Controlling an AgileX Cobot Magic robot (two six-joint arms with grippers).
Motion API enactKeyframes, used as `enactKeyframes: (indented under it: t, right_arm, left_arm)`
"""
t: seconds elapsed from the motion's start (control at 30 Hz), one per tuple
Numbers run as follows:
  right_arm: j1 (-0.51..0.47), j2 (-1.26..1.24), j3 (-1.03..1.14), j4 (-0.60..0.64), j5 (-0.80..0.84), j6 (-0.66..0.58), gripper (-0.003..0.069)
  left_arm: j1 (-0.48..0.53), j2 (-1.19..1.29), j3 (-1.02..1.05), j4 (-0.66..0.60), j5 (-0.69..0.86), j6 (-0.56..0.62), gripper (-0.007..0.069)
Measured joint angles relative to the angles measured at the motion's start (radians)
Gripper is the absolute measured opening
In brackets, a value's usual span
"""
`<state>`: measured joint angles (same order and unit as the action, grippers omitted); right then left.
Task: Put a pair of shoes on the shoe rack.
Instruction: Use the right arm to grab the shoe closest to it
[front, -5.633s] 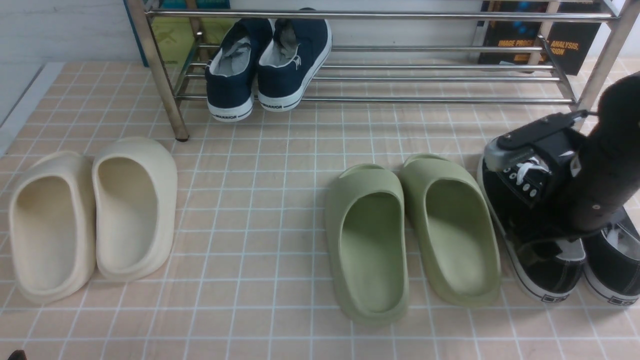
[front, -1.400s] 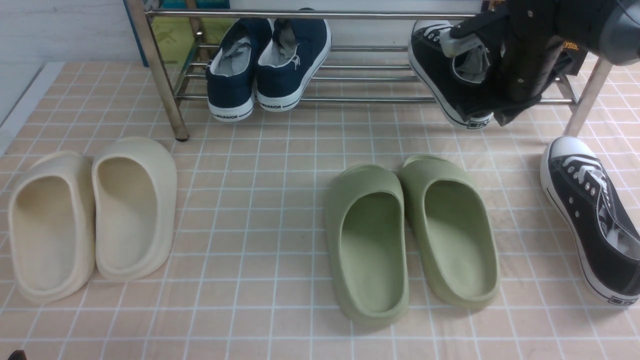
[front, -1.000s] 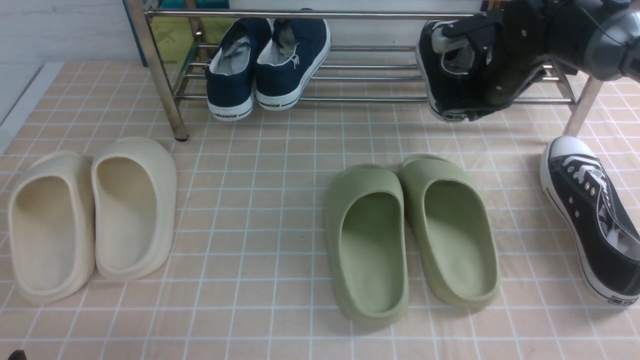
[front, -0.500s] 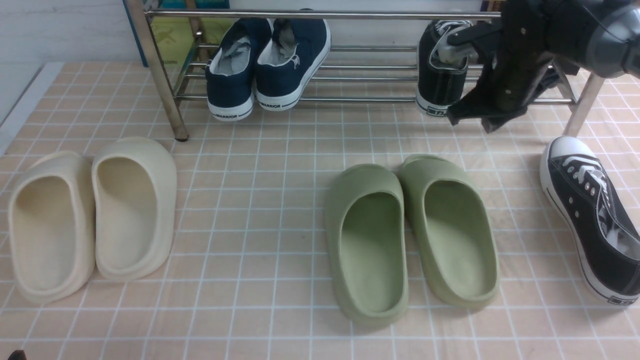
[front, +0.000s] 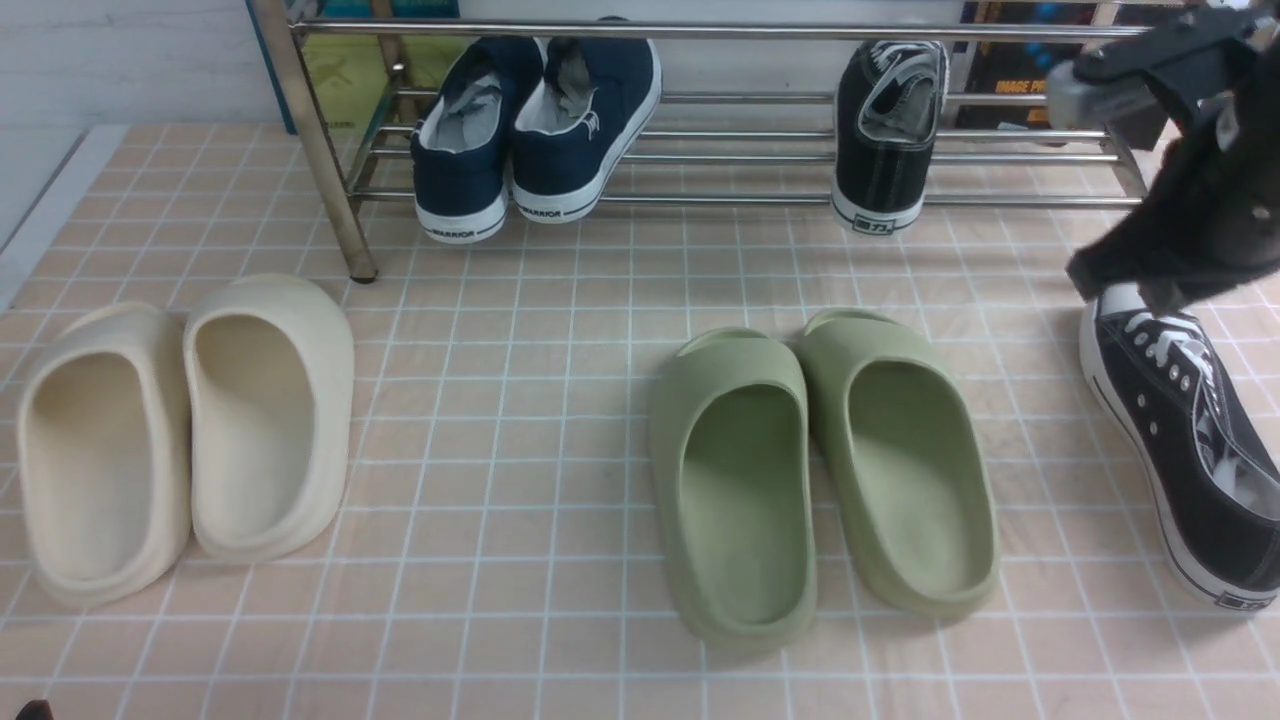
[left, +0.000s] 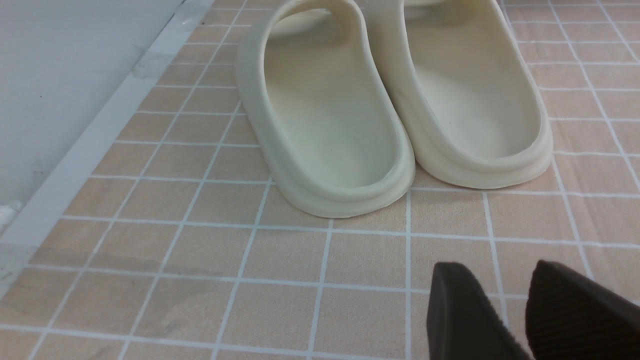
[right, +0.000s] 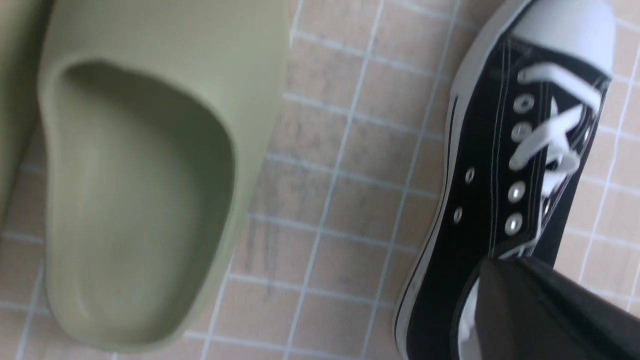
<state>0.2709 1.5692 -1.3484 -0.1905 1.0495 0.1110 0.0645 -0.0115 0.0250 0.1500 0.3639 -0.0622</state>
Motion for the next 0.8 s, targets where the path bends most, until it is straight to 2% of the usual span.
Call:
enactKeyframes:
  t: [0.2, 0.3, 0.33, 0.37, 0.4, 0.43, 0.5, 0.57, 0.67, 0.8]
  right_arm:
    - [-0.022, -0.023, 0.136, 0.014, -0.012, 0.023, 0.0020]
    - [-0.069, -0.022, 0.191, 0.032, -0.048, 0.047, 0.0125]
    - [-0.072, -0.022, 0.194, 0.032, -0.051, 0.048, 0.0134]
    - [-0.092, -0.017, 0.207, 0.033, -0.073, 0.053, 0.0197]
    - [-0.100, -0.015, 0.211, 0.034, -0.081, 0.056, 0.0226]
    - [-0.119, -0.005, 0.218, 0.034, -0.103, 0.057, 0.0302]
    - [-0.131, 0.009, 0.220, 0.034, -0.114, 0.058, 0.0353]
    - [-0.148, 0.044, 0.220, 0.032, -0.136, 0.059, 0.0435]
    - [-0.157, 0.086, 0.221, 0.032, -0.156, 0.059, 0.0465]
    - [-0.159, 0.157, 0.221, 0.057, -0.162, 0.039, 0.0431]
  left_arm:
    - [0.000, 0.000, 0.000, 0.000, 0.000, 0.000, 0.0236]
    - [0.000, 0.000, 0.000, 0.000, 0.000, 0.000, 0.0236]
    - [0.000, 0.000, 0.000, 0.000, 0.000, 0.000, 0.0236]
    - [0.000, 0.000, 0.000, 0.000, 0.000, 0.000, 0.0236]
    - [0.000, 0.000, 0.000, 0.000, 0.000, 0.000, 0.0236]
    - [0.000, 0.000, 0.000, 0.000, 0.000, 0.000, 0.0236]
    - [0.000, 0.000, 0.000, 0.000, 0.000, 0.000, 0.0236]
    - [0.000, 0.000, 0.000, 0.000, 0.000, 0.000, 0.0236]
    - [0.000, 0.000, 0.000, 0.000, 0.000, 0.000, 0.0236]
    - [0.000, 0.000, 0.000, 0.000, 0.000, 0.000, 0.0236]
